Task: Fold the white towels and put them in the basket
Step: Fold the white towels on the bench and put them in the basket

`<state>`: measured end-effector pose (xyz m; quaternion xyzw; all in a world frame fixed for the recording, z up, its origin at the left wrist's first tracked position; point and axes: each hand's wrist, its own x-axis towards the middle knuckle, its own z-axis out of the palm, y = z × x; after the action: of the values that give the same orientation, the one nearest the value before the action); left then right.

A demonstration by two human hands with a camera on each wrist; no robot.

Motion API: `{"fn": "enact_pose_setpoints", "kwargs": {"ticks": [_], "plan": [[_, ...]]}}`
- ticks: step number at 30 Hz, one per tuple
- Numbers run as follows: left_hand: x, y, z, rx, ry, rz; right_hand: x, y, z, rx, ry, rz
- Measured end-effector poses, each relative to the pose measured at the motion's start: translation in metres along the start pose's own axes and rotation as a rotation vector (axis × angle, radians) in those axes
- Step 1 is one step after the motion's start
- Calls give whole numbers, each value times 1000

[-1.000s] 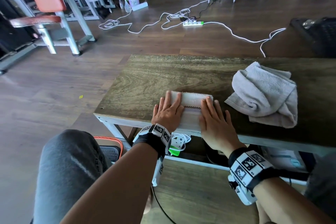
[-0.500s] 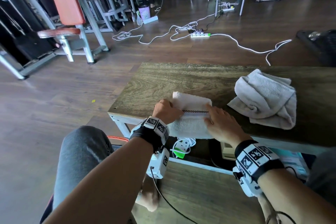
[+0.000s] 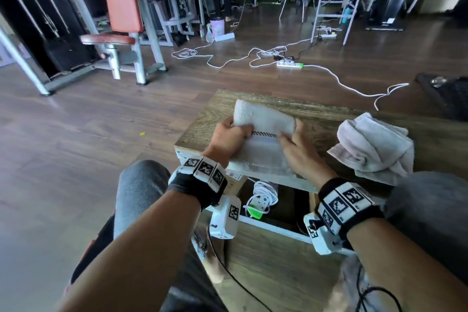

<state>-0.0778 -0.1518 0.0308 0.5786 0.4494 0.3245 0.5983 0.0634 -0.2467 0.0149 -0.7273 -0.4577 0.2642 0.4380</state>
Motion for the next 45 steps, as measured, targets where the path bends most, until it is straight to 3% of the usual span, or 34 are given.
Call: {"fn": "enact_pose_setpoints", "kwargs": {"ticks": [4, 9, 16, 19, 27, 33, 38, 41, 45], "plan": [[-7, 18, -32, -89, 169, 32, 13, -30, 26, 206, 113, -70], [-20, 33, -88, -71, 391, 79, 27, -61, 74, 355, 68, -147], [-67, 35, -172, -3, 695, 128, 36, -106, 170, 445, -153, -302], [-75, 34, -200, 85, 828, 89, 36, -117, 202, 465, -237, -337], [-92, -20, -233, 179, 1075, -33, 24, -130, 255, 334, -511, -233], [-113, -118, -250, 18, 1021, -299, 1, -92, 317, 110, -642, -255], [-111, -211, -255, -3, 842, -584, -3, -22, 363, -225, -820, -220], [-89, -257, -255, -62, 692, -652, 19, 13, 384, -405, -876, -210], [-46, -308, -258, -92, 637, -663, 51, 46, 420, -578, -908, -161]]}}
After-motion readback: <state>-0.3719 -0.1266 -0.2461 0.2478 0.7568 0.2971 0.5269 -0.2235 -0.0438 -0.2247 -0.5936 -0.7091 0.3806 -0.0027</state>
